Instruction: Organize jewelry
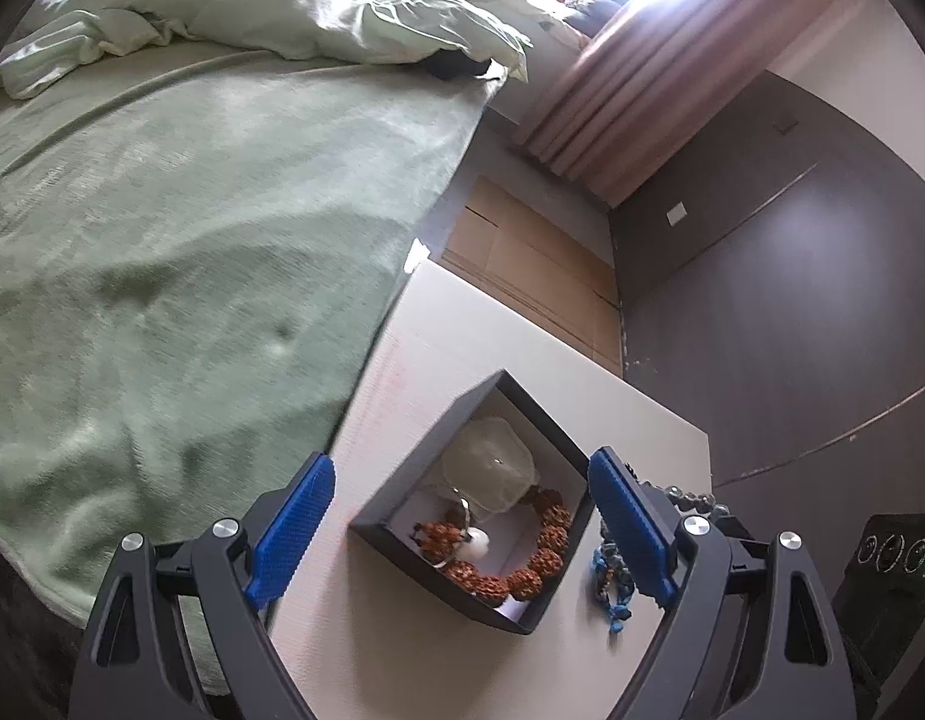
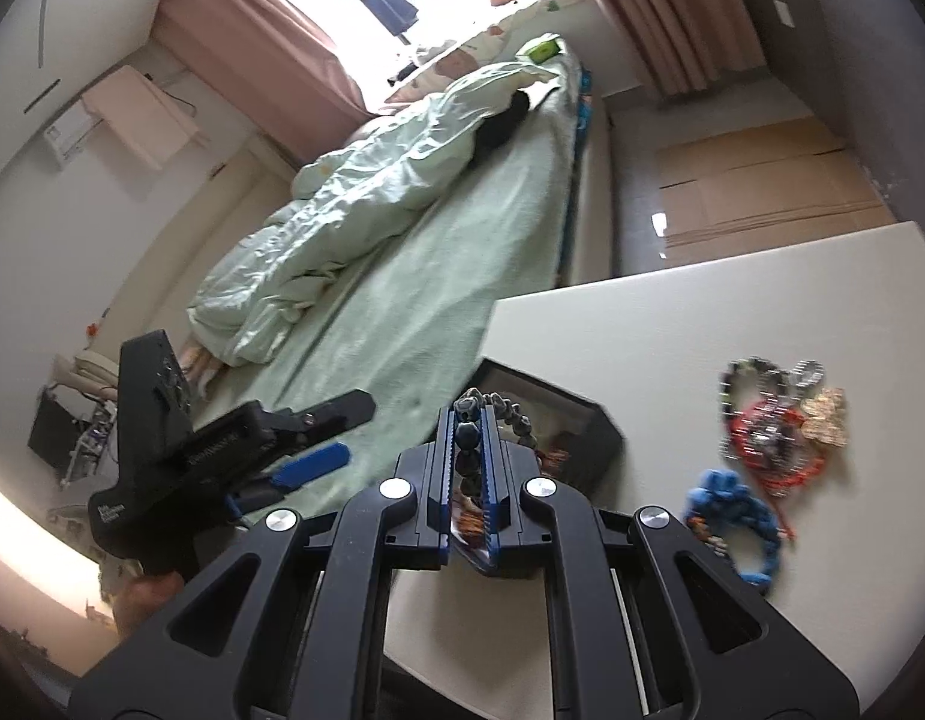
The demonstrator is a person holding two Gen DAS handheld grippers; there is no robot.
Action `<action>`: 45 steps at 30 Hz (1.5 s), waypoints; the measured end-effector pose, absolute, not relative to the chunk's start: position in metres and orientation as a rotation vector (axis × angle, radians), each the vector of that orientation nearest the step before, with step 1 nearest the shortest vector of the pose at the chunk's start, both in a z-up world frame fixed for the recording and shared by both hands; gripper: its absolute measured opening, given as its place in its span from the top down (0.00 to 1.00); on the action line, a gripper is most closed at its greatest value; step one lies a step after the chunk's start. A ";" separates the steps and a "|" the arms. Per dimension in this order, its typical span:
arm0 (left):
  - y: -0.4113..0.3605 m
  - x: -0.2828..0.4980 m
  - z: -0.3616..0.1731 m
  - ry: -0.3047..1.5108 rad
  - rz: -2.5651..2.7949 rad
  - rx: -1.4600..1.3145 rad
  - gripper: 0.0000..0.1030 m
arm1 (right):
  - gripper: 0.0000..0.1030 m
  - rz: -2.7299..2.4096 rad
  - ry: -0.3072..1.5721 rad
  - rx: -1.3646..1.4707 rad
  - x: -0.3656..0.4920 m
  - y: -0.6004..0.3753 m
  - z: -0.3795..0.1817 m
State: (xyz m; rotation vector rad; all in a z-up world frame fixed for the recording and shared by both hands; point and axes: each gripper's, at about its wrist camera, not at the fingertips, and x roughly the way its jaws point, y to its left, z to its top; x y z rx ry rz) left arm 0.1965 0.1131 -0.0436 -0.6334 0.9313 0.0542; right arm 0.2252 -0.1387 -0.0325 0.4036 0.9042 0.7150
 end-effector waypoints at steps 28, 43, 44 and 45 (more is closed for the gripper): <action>0.070 0.204 -0.039 0.943 -0.009 -0.508 0.19 | 0.35 0.482 1.018 0.394 0.235 -0.187 -0.055; -0.013 0.214 -0.050 1.021 -0.179 -0.401 0.37 | 0.35 0.337 1.036 0.419 0.232 -0.263 -0.065; -0.019 0.215 -0.053 1.034 -0.190 -0.395 0.39 | 0.35 0.330 1.034 0.417 0.231 -0.267 -0.065; -0.025 0.215 -0.056 1.049 -0.203 -0.388 0.41 | 0.35 0.326 1.035 0.414 0.231 -0.270 -0.066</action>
